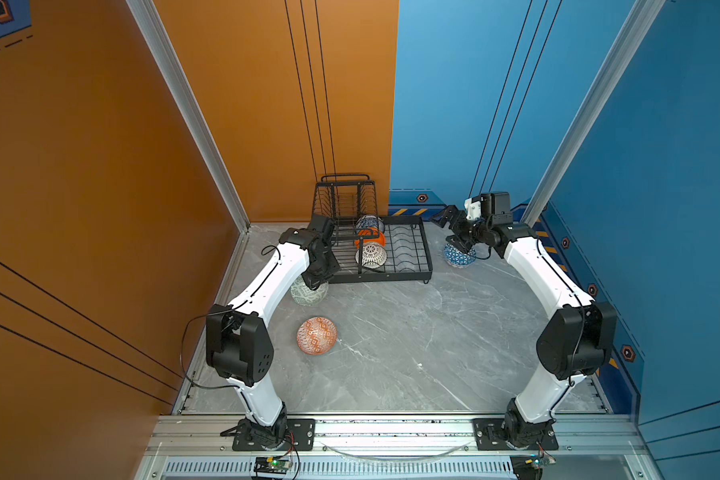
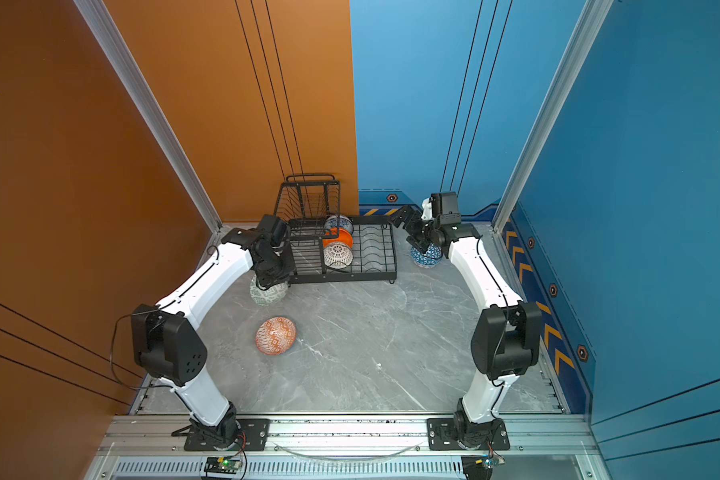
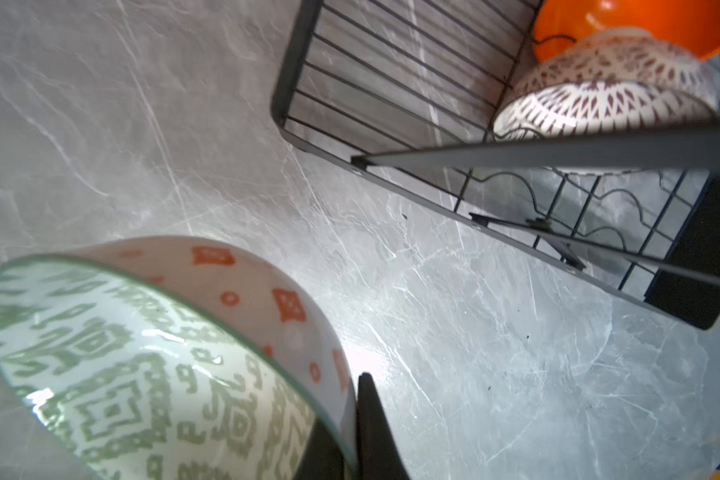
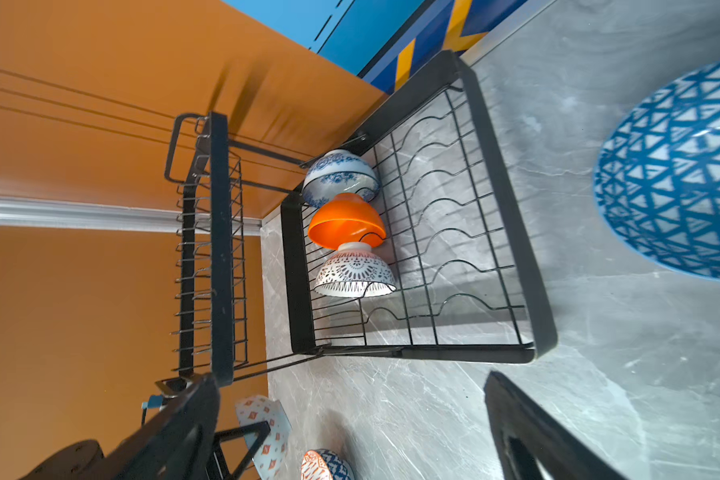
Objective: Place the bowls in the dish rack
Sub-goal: 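Carry the green-patterned bowl toward the rack with the left gripper while the right gripper withdraws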
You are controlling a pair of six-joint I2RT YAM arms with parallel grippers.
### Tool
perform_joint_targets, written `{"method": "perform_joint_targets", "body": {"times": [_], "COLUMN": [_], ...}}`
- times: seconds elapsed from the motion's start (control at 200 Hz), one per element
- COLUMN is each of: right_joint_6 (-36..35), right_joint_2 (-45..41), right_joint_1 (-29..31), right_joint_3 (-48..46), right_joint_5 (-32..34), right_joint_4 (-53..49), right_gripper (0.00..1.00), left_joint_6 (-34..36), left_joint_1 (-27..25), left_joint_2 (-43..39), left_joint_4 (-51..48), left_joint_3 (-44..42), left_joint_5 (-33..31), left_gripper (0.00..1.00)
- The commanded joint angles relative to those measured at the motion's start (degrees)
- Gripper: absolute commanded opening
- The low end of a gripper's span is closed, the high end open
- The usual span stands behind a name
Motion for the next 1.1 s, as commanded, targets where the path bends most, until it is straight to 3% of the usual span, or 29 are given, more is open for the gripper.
{"method": "perform_joint_targets", "body": {"times": [0.0, 0.325, 0.616, 0.881, 1.096], "right_joint_6": [0.61, 1.31, 2.36, 3.85, 6.1], "right_joint_2": [-4.07, -6.14, -8.58, -10.69, -10.89], "right_joint_1": [-1.52, -3.42, -7.01, -10.19, -12.58], "right_joint_3": [-1.59, -4.83, -8.37, -11.73, -11.95], "right_joint_5": [0.29, -0.02, 0.51, 1.04, 1.2], "right_joint_4": [0.45, 1.0, 1.0, 0.82, 0.43], "right_gripper": [1.0, 1.0, 1.0, 1.0, 1.0], "left_joint_6": [-1.48, 0.29, 12.76, 21.63, 23.14], "left_joint_1": [-2.51, -7.63, -17.07, -23.34, -25.77], "left_joint_2": [0.65, 4.25, 11.85, 23.04, 29.94], "left_joint_4": [-1.69, -1.86, -2.85, -3.74, -3.78], "left_joint_3": [-0.08, 3.15, 8.49, 20.77, 27.51], "left_joint_5": [-0.58, -2.0, -3.85, -2.32, -1.42], "left_gripper": [0.0, 0.0, 0.0, 0.0, 0.0]}}
